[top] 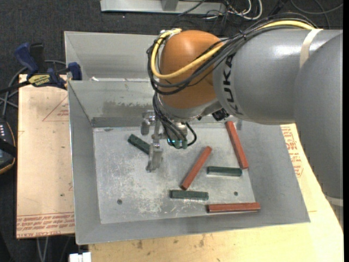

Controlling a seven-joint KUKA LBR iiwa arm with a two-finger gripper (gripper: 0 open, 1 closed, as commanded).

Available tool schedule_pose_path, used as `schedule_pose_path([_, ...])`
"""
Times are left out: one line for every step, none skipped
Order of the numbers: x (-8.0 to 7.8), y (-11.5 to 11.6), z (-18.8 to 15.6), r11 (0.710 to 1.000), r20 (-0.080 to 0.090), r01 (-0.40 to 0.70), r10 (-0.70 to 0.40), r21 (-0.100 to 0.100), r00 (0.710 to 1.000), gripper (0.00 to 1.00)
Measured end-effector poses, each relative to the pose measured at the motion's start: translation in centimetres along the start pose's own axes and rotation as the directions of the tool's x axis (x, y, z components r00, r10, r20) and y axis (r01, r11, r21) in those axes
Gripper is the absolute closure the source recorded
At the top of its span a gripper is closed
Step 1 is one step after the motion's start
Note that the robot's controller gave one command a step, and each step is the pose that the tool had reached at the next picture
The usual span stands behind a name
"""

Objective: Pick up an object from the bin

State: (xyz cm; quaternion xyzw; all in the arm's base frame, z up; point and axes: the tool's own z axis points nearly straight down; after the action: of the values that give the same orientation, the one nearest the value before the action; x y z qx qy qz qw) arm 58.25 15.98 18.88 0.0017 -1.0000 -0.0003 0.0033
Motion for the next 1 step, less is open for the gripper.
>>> schedule_pose_path([-4.36, -2.27, 9.03, 0.993, 0.002, -0.121, 0.121, 0.001, 0.993, 0.00])
